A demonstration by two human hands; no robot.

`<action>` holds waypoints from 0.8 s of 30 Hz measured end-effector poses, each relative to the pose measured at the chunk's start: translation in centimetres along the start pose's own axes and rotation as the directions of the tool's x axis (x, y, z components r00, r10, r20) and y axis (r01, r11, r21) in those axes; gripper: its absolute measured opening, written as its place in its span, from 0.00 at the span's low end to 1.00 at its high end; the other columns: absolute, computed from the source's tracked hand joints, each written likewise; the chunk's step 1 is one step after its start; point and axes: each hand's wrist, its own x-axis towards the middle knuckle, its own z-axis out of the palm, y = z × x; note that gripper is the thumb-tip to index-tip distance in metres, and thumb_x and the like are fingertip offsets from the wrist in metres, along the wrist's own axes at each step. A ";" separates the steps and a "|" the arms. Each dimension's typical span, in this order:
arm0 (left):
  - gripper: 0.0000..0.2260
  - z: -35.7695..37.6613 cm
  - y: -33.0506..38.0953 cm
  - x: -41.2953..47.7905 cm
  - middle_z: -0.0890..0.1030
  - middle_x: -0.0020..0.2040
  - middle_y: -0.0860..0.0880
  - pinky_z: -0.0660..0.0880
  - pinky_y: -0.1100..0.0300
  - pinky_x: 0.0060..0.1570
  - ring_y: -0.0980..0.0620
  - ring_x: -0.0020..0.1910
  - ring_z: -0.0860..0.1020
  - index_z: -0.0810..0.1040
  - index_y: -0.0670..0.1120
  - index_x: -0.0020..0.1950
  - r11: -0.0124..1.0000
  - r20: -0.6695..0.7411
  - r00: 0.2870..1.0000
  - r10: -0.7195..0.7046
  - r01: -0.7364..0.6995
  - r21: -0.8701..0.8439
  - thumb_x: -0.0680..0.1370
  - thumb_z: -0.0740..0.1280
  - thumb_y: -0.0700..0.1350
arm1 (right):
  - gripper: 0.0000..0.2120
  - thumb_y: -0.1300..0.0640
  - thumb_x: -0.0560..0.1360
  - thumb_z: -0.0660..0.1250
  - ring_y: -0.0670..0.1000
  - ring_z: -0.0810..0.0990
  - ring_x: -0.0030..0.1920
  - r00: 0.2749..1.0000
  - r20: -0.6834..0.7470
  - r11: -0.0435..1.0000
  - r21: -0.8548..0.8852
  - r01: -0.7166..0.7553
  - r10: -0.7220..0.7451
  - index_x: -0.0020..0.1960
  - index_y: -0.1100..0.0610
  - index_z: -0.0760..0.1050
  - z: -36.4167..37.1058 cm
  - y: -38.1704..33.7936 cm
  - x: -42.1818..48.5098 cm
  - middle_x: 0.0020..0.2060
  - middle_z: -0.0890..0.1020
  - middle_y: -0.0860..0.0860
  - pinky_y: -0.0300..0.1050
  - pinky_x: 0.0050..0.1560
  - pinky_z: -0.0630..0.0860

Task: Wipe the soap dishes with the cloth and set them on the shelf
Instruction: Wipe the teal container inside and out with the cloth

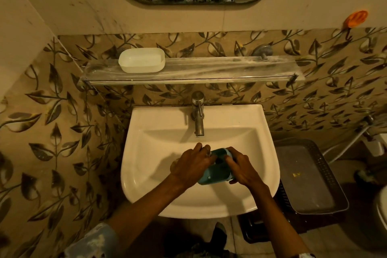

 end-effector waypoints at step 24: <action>0.12 -0.7 -0.1 1.5 0.78 0.56 0.37 0.68 0.50 0.55 0.40 0.56 0.75 0.77 0.36 0.56 0.980 0.305 0.940 -0.154 0.183 -0.072 0.80 0.57 0.40 | 0.27 0.37 0.68 0.63 0.48 0.81 0.42 0.912 -0.101 0.877 -0.333 0.346 -0.398 0.61 0.51 0.73 -0.3 -2.3 1.4 0.45 0.83 0.51 0.40 0.43 0.82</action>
